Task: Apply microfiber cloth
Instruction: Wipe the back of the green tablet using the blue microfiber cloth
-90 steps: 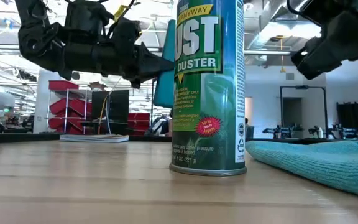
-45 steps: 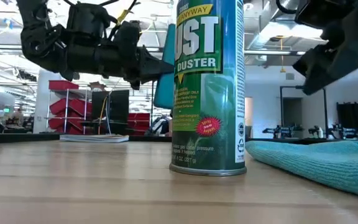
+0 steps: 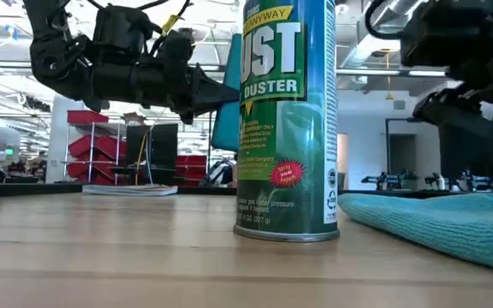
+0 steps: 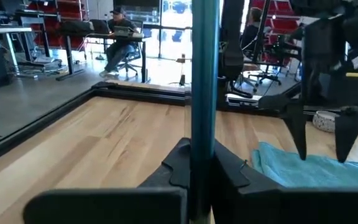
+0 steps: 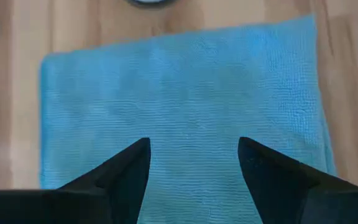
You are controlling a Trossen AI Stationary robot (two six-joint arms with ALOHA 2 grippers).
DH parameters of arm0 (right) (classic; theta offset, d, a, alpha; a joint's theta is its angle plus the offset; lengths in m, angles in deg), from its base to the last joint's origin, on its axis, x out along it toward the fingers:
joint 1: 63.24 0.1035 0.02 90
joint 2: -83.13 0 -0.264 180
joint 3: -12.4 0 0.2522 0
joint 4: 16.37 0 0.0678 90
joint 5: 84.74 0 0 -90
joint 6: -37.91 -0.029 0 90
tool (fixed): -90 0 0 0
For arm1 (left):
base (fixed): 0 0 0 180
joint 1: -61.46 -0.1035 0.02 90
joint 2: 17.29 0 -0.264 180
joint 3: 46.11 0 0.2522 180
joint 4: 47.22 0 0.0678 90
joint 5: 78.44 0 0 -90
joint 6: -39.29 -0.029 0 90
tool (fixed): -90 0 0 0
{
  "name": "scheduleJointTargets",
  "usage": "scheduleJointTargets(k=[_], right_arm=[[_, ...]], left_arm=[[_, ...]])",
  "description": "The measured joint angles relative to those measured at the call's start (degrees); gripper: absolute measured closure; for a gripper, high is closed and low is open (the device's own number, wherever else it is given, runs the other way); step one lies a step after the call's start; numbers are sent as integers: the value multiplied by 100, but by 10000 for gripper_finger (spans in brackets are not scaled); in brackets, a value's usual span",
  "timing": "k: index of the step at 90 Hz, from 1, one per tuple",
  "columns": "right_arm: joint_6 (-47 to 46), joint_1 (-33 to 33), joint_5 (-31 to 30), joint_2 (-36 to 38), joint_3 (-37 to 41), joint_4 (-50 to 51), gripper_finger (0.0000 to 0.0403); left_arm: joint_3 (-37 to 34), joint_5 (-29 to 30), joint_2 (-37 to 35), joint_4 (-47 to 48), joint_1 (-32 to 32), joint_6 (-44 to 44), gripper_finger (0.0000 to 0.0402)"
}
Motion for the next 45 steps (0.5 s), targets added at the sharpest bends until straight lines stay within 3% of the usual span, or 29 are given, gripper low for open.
scheduleJointTargets(k=[45], right_arm=[[-18,-195,42,-155,-177,249,169]], left_arm=[[0,-4,0,81,0,-44,399]])
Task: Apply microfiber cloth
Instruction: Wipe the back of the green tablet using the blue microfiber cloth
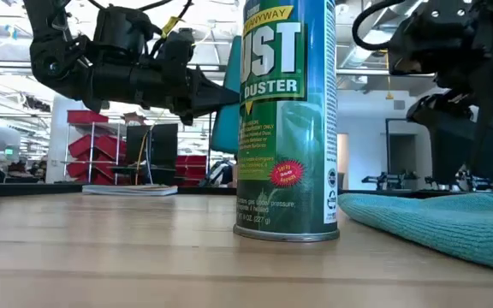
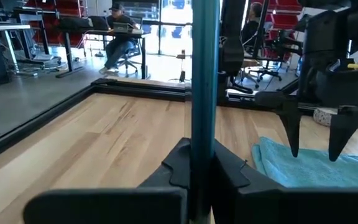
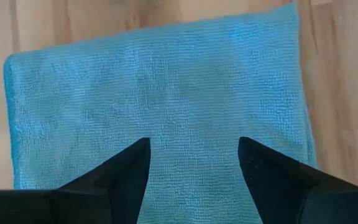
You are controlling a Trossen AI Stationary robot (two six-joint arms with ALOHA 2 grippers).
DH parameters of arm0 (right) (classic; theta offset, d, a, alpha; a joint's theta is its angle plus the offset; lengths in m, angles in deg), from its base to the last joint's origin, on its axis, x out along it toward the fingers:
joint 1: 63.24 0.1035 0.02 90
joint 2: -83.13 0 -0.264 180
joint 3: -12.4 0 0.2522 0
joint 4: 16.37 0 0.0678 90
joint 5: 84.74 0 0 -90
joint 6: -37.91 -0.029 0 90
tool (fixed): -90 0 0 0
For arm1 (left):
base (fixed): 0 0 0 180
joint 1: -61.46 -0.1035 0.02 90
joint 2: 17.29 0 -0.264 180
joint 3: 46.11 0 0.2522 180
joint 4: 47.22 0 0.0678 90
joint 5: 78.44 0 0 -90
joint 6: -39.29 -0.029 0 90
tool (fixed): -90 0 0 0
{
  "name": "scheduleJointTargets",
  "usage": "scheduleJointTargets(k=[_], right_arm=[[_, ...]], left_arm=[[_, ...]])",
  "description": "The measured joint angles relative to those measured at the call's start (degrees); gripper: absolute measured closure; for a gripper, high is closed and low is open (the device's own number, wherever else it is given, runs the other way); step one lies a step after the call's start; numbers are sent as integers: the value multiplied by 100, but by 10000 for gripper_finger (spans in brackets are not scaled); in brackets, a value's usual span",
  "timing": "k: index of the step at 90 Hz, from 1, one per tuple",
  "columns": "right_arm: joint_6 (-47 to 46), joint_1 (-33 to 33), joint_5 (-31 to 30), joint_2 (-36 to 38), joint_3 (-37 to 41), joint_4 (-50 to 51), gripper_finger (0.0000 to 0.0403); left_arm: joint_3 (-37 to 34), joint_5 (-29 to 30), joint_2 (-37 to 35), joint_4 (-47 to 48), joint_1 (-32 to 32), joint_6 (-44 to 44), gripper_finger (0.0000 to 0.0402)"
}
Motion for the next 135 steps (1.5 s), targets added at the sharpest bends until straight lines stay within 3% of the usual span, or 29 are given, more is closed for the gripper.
scheduleJointTargets(k=[54,71,100,110,123,135], right_arm=[[-165,2,5,-5,118,-58,169],[-172,2,362,-528,120,-470,169],[-158,-16,349,-1140,76,-632,173],[-95,-37,314,-1160,87,-727,218],[146,-69,189,-1180,94,-882,370],[180,-133,20,-1178,229,-1253,396]], left_arm=[[0,0,0,63,0,0,399],[0,-2,0,91,0,-2,399],[0,-3,0,133,0,0,399],[0,-2,0,131,-2,3,398],[0,-2,0,66,-2,25,399],[-2,-2,0,40,-2,65,399]])
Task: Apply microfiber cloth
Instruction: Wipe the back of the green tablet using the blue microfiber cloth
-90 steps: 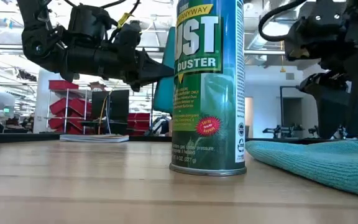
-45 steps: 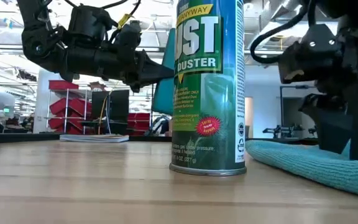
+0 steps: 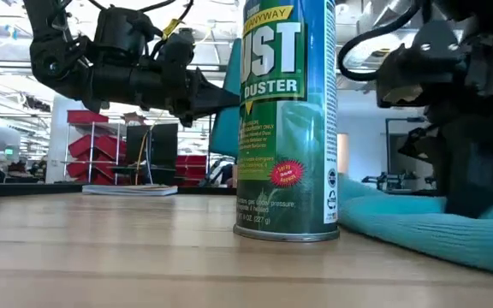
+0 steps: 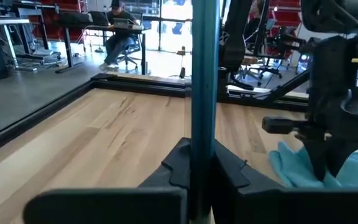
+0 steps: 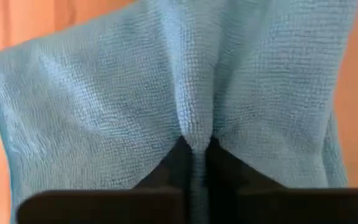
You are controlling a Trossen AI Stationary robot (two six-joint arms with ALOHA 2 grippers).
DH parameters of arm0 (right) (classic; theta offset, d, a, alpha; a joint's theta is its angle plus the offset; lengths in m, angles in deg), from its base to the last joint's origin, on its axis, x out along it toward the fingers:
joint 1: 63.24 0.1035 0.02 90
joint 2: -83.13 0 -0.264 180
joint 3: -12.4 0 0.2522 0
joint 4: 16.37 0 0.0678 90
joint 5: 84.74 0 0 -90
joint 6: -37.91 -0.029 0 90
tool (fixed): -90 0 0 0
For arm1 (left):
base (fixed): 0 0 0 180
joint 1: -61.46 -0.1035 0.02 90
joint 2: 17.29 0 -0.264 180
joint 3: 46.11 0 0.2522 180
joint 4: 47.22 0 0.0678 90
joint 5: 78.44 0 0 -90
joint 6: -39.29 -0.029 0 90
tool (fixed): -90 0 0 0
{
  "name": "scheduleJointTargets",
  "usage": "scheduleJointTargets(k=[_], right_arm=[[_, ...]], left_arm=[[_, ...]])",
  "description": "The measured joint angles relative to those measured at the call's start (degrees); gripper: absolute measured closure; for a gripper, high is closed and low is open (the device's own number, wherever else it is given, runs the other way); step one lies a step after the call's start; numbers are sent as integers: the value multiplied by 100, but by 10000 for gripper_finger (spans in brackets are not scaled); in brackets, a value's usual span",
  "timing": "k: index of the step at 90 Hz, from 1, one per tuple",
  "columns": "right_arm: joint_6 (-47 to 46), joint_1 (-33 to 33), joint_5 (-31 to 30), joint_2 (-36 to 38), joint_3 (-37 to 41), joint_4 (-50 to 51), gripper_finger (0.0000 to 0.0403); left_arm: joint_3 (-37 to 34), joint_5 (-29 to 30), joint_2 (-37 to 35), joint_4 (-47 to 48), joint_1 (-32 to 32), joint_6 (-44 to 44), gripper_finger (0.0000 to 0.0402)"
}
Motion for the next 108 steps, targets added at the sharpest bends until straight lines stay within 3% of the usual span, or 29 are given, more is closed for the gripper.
scheduleJointTargets(k=[24,37,70,83,108], right_arm=[[114,-22,-1117,232,59,54,401],[116,-87,-1693,536,90,632,401],[-32,-129,-3097,1891,61,1437,402],[312,-116,-3463,2406,59,1085,403],[1720,-215,-3466,2717,50,-428,403]], left_arm=[[0,214,0,-252,0,101,399],[0,495,0,-283,0,148,399],[0,718,0,-486,-4,151,399],[0,830,0,-606,-39,198,399],[404,850,0,-832,-39,333,399]])
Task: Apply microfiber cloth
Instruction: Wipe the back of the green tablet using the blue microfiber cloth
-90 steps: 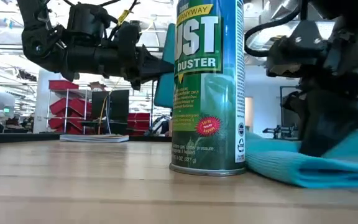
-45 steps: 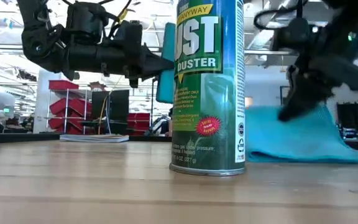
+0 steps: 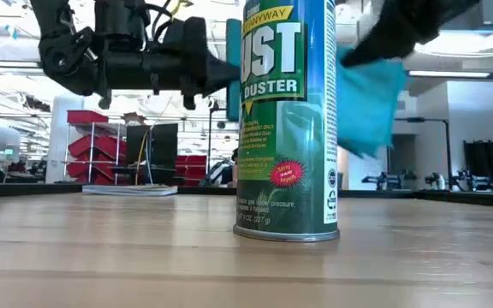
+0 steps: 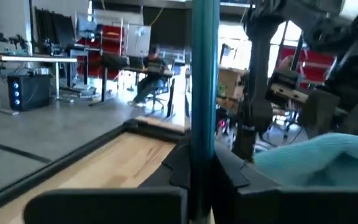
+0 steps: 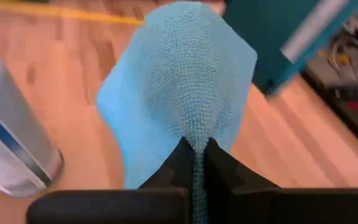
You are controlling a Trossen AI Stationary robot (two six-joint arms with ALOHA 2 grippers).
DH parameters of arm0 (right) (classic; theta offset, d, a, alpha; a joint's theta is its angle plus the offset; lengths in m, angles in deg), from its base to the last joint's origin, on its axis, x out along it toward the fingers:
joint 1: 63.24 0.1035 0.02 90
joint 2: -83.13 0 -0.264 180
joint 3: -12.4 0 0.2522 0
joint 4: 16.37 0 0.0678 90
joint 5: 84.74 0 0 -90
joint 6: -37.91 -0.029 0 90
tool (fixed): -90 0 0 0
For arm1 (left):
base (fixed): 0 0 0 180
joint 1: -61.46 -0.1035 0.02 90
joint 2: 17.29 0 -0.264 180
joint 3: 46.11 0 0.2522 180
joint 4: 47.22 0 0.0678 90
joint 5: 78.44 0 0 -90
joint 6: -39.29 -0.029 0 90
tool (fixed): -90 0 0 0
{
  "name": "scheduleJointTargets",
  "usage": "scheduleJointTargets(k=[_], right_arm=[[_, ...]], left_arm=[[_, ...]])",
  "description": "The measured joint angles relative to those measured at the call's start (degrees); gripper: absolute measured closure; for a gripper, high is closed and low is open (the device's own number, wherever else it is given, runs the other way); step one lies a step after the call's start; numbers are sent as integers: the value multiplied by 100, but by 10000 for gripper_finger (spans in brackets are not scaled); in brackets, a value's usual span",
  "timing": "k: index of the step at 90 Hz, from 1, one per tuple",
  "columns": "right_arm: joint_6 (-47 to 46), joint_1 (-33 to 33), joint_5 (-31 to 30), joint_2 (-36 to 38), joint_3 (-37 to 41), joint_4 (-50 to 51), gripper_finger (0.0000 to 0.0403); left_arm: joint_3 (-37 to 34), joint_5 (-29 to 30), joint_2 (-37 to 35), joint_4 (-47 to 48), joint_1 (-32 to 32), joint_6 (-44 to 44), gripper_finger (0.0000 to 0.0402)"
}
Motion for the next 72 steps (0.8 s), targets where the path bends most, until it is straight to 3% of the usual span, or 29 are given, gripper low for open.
scheduleJointTargets(k=[33,72], right_arm=[[1118,-561,-21,0,-2,-1011,403],[1977,-1012,1,2,-577,-829,403]], left_arm=[[528,-92,0,99,375,11,399],[639,-37,0,95,787,-27,399]])
